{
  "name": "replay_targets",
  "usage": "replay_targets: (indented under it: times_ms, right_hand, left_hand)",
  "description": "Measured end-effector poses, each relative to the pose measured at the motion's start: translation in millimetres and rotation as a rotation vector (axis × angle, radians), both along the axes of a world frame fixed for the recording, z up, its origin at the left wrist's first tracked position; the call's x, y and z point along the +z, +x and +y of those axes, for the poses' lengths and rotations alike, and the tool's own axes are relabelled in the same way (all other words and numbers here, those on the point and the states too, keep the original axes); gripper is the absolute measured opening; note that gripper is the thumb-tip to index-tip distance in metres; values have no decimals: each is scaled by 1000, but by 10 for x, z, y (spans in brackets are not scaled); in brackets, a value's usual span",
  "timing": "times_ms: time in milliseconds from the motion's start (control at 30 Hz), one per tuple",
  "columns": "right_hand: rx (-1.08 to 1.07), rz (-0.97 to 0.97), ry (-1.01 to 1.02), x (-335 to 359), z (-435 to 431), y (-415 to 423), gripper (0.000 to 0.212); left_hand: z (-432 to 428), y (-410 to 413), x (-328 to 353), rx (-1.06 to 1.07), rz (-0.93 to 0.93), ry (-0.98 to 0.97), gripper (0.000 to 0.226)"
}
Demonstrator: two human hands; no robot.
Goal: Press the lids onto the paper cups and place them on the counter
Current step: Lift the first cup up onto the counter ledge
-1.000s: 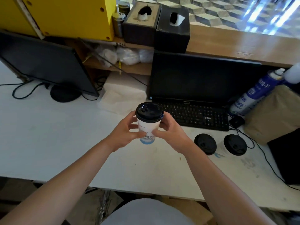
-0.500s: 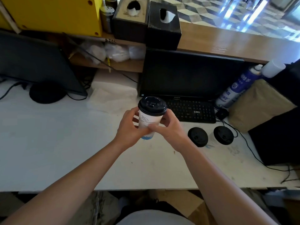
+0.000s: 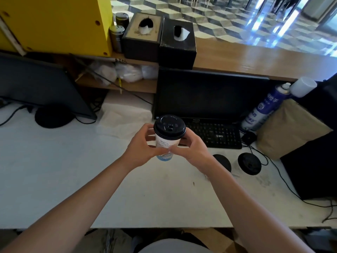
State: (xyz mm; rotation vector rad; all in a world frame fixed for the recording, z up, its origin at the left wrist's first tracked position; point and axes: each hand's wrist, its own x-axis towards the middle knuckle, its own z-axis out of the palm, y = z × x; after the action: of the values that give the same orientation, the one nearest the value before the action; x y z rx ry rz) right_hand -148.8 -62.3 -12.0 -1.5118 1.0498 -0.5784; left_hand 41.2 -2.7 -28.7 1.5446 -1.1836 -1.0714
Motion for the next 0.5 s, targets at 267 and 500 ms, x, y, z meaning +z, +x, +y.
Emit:
replay_targets:
  times_ms: [267, 500]
  right_hand:
    - [85, -10, -89, 144, -448, -323, 58]
    - [111, -24, -192, 346, -916, -646, 56]
  left_hand:
    - [-375, -330, 230, -14, -123, -38, 82]
    - [-809, -625, 530, -41, -196, -135, 76]
